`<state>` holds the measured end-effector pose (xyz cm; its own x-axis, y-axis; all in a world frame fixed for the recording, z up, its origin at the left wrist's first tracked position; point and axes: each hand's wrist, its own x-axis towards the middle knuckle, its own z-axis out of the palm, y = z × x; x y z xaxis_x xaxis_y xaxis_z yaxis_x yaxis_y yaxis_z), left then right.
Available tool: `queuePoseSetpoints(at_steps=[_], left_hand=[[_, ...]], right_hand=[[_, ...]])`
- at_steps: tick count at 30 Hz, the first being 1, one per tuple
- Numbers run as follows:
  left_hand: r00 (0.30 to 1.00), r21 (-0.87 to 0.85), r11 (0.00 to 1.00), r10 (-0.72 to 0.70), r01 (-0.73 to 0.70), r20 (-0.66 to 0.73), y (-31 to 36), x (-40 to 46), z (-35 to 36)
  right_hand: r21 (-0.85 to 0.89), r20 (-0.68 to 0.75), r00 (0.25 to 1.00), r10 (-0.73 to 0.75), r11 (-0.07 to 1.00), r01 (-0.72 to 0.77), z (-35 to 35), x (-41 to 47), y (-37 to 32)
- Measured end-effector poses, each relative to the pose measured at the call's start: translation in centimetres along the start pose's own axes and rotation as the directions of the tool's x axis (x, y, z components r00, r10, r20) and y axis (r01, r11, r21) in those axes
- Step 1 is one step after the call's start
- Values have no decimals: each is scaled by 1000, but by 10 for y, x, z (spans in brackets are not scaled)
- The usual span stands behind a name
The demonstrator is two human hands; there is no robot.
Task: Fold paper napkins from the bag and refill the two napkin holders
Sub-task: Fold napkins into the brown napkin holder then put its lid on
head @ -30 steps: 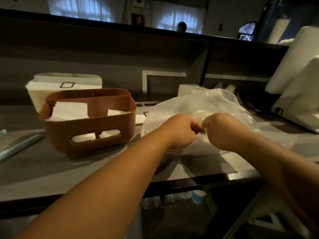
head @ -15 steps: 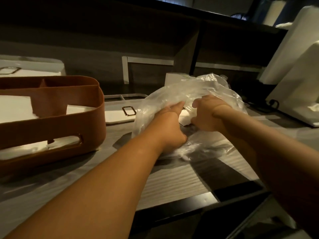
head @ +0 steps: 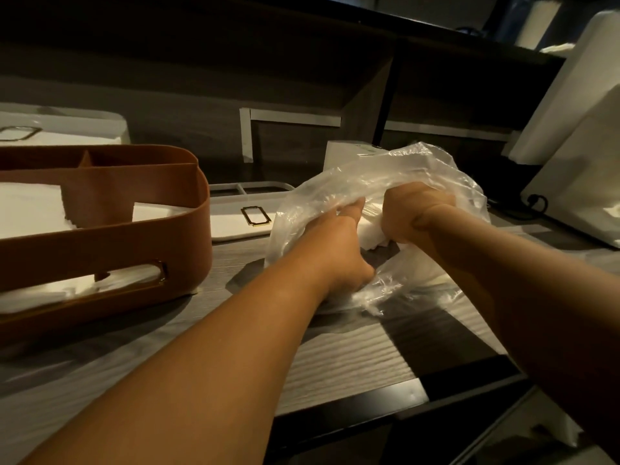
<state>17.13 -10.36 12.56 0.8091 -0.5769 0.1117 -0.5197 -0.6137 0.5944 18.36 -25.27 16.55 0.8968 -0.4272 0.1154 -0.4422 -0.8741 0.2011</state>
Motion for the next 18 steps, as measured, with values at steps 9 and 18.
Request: queuePoseSetpoints(at_steps=[9, 18], left_hand=[[996, -1, 996, -87, 87, -3, 6, -1, -9], [962, -101, 975, -214, 199, -170, 9, 3, -17]], right_hand=[[383, -125, 991, -55, 919, 99, -11, -27, 0], [718, -135, 986, -94, 676, 163, -16, -50, 2]])
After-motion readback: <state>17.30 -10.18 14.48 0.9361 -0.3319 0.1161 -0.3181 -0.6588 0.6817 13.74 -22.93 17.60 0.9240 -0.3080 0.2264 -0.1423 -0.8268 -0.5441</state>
